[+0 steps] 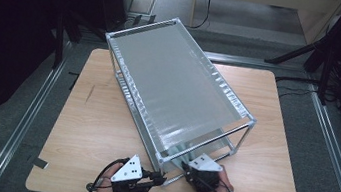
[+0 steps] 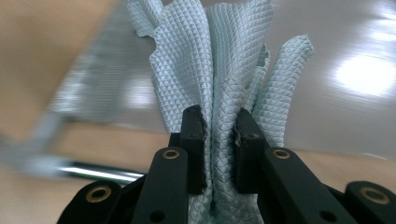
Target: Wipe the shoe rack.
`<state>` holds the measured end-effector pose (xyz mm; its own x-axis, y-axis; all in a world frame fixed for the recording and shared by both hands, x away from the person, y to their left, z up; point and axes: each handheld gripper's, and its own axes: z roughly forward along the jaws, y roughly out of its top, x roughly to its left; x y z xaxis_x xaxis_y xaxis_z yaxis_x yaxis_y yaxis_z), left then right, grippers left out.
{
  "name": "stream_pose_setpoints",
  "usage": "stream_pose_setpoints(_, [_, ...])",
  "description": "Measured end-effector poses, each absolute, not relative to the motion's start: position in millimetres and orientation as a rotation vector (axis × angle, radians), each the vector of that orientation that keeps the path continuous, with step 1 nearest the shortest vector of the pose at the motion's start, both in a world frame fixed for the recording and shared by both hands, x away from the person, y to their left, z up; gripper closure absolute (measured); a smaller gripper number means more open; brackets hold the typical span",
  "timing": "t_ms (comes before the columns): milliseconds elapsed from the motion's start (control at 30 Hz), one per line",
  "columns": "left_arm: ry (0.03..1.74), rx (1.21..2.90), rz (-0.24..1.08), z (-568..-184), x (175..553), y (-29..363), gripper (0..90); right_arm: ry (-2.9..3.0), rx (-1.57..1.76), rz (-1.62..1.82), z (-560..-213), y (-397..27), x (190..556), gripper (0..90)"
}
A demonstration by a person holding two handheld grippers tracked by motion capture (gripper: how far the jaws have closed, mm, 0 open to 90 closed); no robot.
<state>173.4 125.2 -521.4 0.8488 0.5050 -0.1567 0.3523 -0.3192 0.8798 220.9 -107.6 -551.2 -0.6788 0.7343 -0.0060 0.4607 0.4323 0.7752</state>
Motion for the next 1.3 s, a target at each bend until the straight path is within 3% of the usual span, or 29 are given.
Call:
stream_pose_setpoints(233, [0.635, 1.94, 0.176, -521.3, 173.4, 125.3, 80.5, 2.387, 0.961, 1.136, -552.3, -98.8, 215.4, 78.3])
stream_pose_setpoints(733, [0.631, 1.938, 0.165, -521.8, 174.1, 125.9, 80.4, 2.104, 1.29, 1.042, -547.4, -195.2, 266.9, 77.7])
stream_pose_setpoints(1300, [0.632, 1.936, 0.162, -522.1, 174.4, 126.2, 80.3, 2.35, 1.05, 1.128, -550.3, -114.8, 220.8, 78.1])
